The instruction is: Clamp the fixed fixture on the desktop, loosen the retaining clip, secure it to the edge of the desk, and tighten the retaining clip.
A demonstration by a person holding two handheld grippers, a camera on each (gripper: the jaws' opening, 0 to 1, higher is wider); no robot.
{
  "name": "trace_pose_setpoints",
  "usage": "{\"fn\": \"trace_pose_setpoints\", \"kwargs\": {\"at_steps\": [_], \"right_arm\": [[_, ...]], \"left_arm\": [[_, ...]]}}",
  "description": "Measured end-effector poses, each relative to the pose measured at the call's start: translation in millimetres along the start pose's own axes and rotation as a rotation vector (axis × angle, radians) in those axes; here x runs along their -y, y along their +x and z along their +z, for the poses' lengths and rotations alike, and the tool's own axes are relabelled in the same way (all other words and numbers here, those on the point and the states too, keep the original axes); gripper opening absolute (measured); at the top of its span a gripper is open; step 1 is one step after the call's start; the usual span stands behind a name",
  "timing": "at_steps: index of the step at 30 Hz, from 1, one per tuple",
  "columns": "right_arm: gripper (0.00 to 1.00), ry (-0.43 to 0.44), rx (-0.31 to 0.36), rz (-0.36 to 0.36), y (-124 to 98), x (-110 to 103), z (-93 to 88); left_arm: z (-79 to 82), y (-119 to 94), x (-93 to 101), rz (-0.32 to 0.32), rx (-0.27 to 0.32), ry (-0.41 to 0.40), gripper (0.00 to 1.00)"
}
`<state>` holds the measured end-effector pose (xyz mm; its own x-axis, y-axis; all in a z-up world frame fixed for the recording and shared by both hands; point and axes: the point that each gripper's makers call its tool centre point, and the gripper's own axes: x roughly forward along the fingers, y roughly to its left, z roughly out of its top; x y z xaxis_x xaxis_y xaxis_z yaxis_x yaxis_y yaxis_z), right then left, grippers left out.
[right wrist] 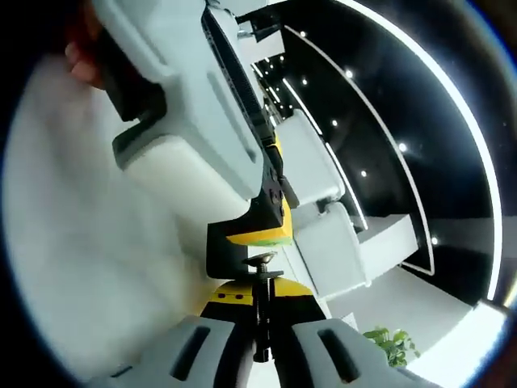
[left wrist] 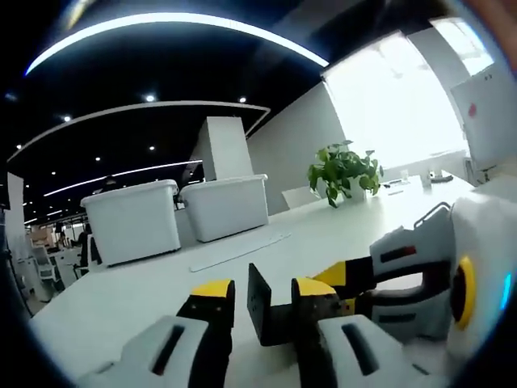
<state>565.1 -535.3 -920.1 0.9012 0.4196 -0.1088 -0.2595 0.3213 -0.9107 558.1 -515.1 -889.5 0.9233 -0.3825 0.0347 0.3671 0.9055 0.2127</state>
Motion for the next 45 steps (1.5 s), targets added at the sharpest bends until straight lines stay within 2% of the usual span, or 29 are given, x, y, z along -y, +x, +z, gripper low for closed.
{"fn": "trace_pose_setpoints", "kwargs": {"at_steps": [5, 12, 15, 17, 19, 20, 23, 25, 26, 29, 31, 35, 39, 42, 45], "right_arm": [[0.02, 0.007, 0.005, 0.006, 0.5, -0.2, -0.5], [0.02, 0.048, 0.006, 0.007, 2.6, 1.1, -0.8], [0.02, 0.062, 0.010, -0.002, 0.7, 6.0, -1.5], [0.02, 0.075, 0.015, -0.009, 1.4, 8.2, -1.3], [0.02, 0.092, 0.021, -0.019, 1.7, 12.8, -1.5], [0.02, 0.097, 0.021, -0.023, 1.8, 14.3, -1.9], [0.02, 0.118, 0.024, -0.033, -1.8, 18.3, -2.9], [0.02, 0.124, 0.036, -0.032, -2.6, 17.5, -0.2], [0.02, 0.122, 0.041, -0.033, -2.2, 16.8, 1.4], [0.02, 0.103, 0.063, -0.026, -1.0, 14.5, 7.4], [0.02, 0.094, 0.078, -0.027, -5.5, 14.7, 11.6], [0.02, 0.086, 0.121, -0.030, -8.2, 16.9, 19.6], [0.02, 0.072, 0.178, -0.046, -17.0, 18.9, 31.3], [0.02, 0.024, 0.220, -0.057, -19.5, 16.7, 42.9], [0.02, 0.012, 0.245, -0.068, -32.4, 19.0, 49.2]], "left_arm": [[4.7, -3.2, -1.6, 0.012, 0.012, -0.009, 0.31], [16.1, -11.2, -5.5, 0.020, 0.063, -0.064, 0.37], [28.8, -18.7, -5.0, 0.035, 0.107, -0.067, 0.38], [40.7, -23.4, -7.4, 0.055, 0.158, -0.049, 0.38], [40.3, -26.5, -5.2, 0.040, 0.147, -0.037, 0.38], [39.1, -33.2, -4.7, 0.035, 0.127, -0.007, 0.38], [52.1, -55.6, -5.0, 0.024, 0.138, 0.031, 0.41], [63.5, -78.7, -0.1, 0.014, 0.152, 0.063, 0.47], [68.5, -84.6, -5.7, 0.029, 0.183, 0.090, 0.46], [82.3, -128.5, 0.7, 0.064, 0.231, 0.143, 0.45], [81.9, -154.0, -6.3, 0.122, 0.236, 0.163, 0.46], [71.7, -204.9, 0.5, 0.197, 0.193, 0.054, 0.46], [70.7, -249.3, 7.3, 0.282, 0.217, -0.014, 0.46], [60.5, -267.3, 15.4, 0.316, 0.192, -0.048, 0.45], [55.2, -280.6, 28.2, 0.322, 0.169, -0.054, 0.45]]}}
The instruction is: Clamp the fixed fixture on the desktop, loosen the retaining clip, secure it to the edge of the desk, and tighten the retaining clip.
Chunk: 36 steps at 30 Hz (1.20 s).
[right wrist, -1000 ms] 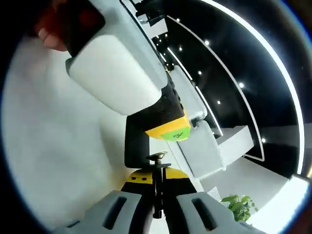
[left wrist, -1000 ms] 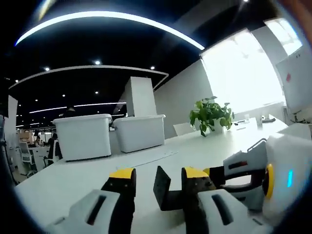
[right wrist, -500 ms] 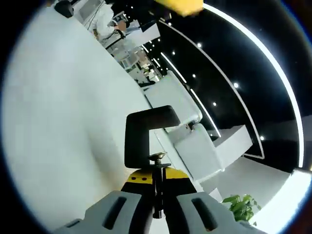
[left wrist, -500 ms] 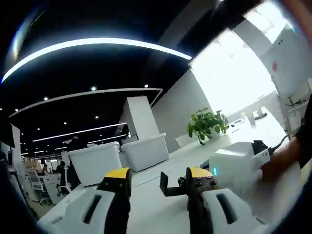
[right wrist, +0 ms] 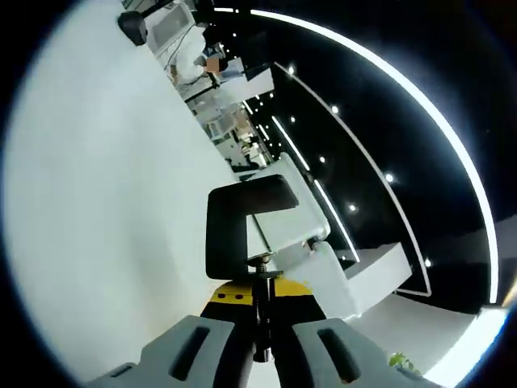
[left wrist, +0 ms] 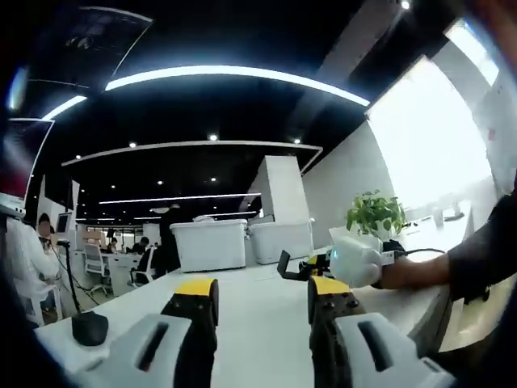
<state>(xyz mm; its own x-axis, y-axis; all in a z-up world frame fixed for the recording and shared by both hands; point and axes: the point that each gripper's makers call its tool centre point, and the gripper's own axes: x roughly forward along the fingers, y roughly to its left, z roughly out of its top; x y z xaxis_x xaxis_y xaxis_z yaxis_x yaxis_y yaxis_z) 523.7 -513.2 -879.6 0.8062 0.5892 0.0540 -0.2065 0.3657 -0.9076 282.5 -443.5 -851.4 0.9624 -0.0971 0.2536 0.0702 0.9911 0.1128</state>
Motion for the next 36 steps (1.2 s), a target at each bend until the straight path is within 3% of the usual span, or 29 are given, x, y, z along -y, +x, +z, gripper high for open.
{"fn": "trace_pose_setpoints", "kwargs": {"at_steps": [4, 6, 10, 19, 21, 24, 25, 33, 36], "right_arm": [[0.02, 0.115, -0.013, -0.010, -14.0, 7.7, -1.7], [0.02, 0.154, -0.010, 0.002, -27.7, 8.6, 1.0], [0.02, 0.190, -0.009, 0.015, -60.8, 7.3, 6.3], [0.03, 0.282, 0.022, -0.005, -118.2, 22.4, 28.2], [0.02, 0.295, 0.031, -0.004, -131.2, 22.1, 32.1], [0.03, 0.312, 0.031, 0.001, -143.7, 18.8, 34.8], [0.02, 0.317, 0.032, 0.002, -149.5, 17.7, 36.0], [0.02, 0.400, 0.048, 0.005, -195.7, 8.4, 41.6], [0.02, 0.395, 0.030, 0.005, -213.5, -2.4, 42.6]], "left_arm": [[1.2, -17.9, 0.1, -0.002, -0.035, 0.073, 0.45], [3.5, -24.5, -2.8, 0.003, -0.039, 0.072, 0.45], [-9.0, -33.7, -14.9, 0.044, -0.079, -0.055, 0.45], [-6.1, -39.0, -22.6, 0.061, -0.078, -0.122, 0.44], [-2.7, -40.9, -18.7, 0.051, -0.073, -0.180, 0.45], [-1.3, -43.3, -9.9, 0.026, -0.064, -0.359, 0.45], [-1.2, -44.4, -9.4, 0.027, -0.063, -0.378, 0.45], [3.2, -57.1, 4.3, 0.006, -0.077, -0.260, 0.46], [6.1, -60.1, 10.3, -0.025, -0.073, -0.263, 0.47]]}}
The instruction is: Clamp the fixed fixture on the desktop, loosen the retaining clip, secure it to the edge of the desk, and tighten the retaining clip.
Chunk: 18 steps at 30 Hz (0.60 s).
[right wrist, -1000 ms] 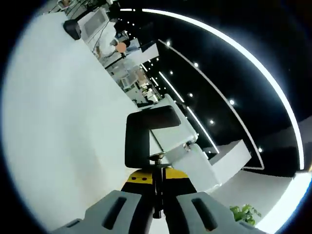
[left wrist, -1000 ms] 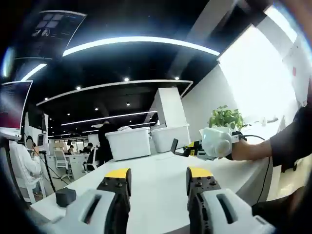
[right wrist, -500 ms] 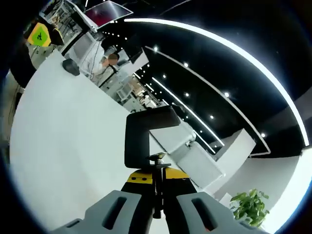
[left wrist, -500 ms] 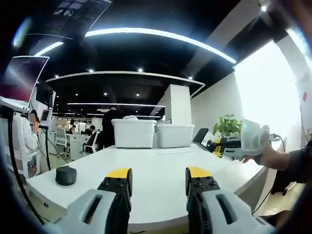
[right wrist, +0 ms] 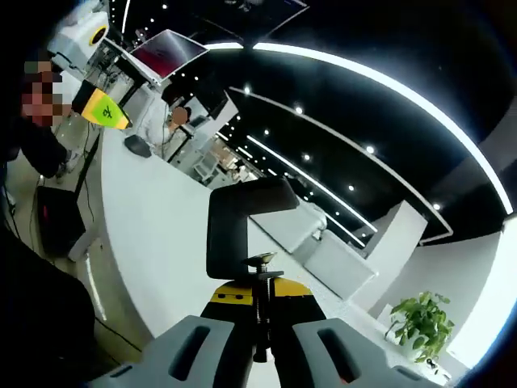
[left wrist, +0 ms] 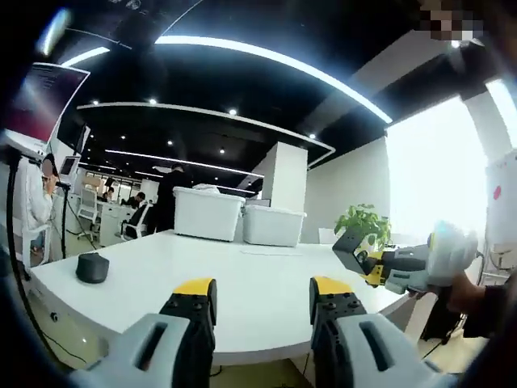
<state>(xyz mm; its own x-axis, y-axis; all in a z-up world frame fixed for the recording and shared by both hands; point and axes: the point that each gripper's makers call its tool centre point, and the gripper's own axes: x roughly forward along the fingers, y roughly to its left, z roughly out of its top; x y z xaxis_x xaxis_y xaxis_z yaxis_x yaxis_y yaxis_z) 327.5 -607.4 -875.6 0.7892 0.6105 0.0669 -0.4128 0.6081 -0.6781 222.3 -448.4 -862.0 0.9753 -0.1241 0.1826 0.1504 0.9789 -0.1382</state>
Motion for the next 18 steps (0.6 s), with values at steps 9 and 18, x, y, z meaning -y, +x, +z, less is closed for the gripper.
{"fn": "trace_pose_setpoints", "kwargs": {"at_steps": [9, 18], "right_arm": [[0.02, 0.043, -0.032, 0.024, -40.1, -34.5, -7.5], [0.02, 0.113, -0.086, 0.081, -61.5, -73.7, -30.5]], "left_arm": [[0.8, -20.4, 8.6, -0.014, 0.000, 0.022, 0.39], [-11.4, -35.0, 17.3, 0.002, -0.019, -0.004, 0.36]]}}
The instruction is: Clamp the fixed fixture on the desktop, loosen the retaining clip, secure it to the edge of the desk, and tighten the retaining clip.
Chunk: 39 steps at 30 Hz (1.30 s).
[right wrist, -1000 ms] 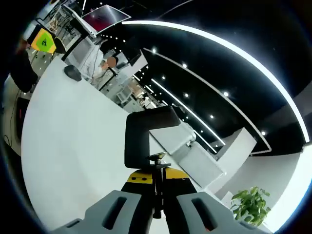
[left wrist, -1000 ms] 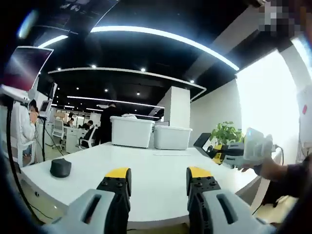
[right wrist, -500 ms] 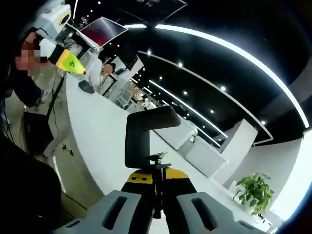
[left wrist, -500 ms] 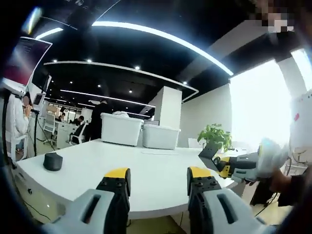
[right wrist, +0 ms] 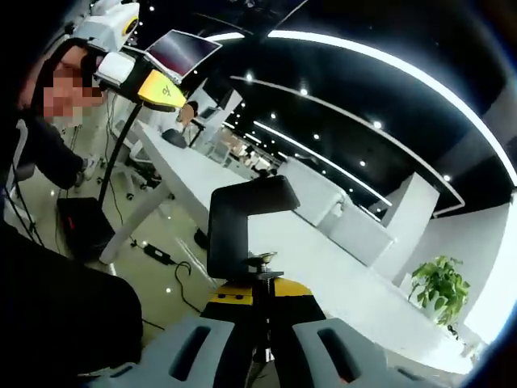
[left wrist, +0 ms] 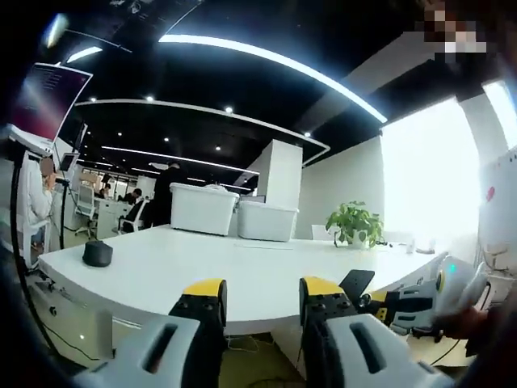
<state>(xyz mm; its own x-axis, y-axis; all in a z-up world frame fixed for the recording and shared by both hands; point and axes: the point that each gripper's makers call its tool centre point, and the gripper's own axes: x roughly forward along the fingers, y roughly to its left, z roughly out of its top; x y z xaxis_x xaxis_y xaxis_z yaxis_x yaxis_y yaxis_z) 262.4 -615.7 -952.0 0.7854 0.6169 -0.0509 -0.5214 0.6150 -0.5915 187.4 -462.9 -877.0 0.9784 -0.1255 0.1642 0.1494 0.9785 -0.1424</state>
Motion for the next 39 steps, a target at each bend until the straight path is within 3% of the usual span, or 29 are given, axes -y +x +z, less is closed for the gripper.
{"fn": "trace_pose_setpoints", "kwargs": {"at_steps": [12, 22, 25, 29, 31, 33, 39], "right_arm": [[0.02, 0.117, -0.051, -0.004, 2.7, -6.5, -32.4], [0.03, 0.222, -0.032, -0.027, 4.1, 2.4, -34.0], [0.03, 0.295, -0.034, -0.039, 4.7, 4.3, -37.9], [0.03, 0.338, -0.043, -0.038, 7.0, 2.3, -46.9], [0.03, 0.424, -0.045, -0.037, 9.2, 1.7, -52.6], [0.03, 0.450, -0.059, -0.043, 11.1, 5.7, -57.6], [0.03, 0.464, -0.070, -0.037, 14.8, 6.7, -63.2]], "left_arm": [[-9.8, 6.6, 28.7, -0.049, -0.038, 0.042, 0.36], [-23.2, 17.9, 42.9, -0.086, -0.060, 0.024, 0.36], [-31.3, 20.6, 48.1, -0.099, -0.082, 0.032, 0.36], [-31.6, 22.5, 51.3, -0.111, -0.081, 0.024, 0.36], [-31.4, 23.4, 53.2, -0.118, -0.077, 0.021, 0.36], [-32.9, 24.1, 54.4, -0.123, -0.081, 0.016, 0.36], [-43.5, 25.8, 63.7, -0.162, -0.104, 0.010, 0.34]]}}
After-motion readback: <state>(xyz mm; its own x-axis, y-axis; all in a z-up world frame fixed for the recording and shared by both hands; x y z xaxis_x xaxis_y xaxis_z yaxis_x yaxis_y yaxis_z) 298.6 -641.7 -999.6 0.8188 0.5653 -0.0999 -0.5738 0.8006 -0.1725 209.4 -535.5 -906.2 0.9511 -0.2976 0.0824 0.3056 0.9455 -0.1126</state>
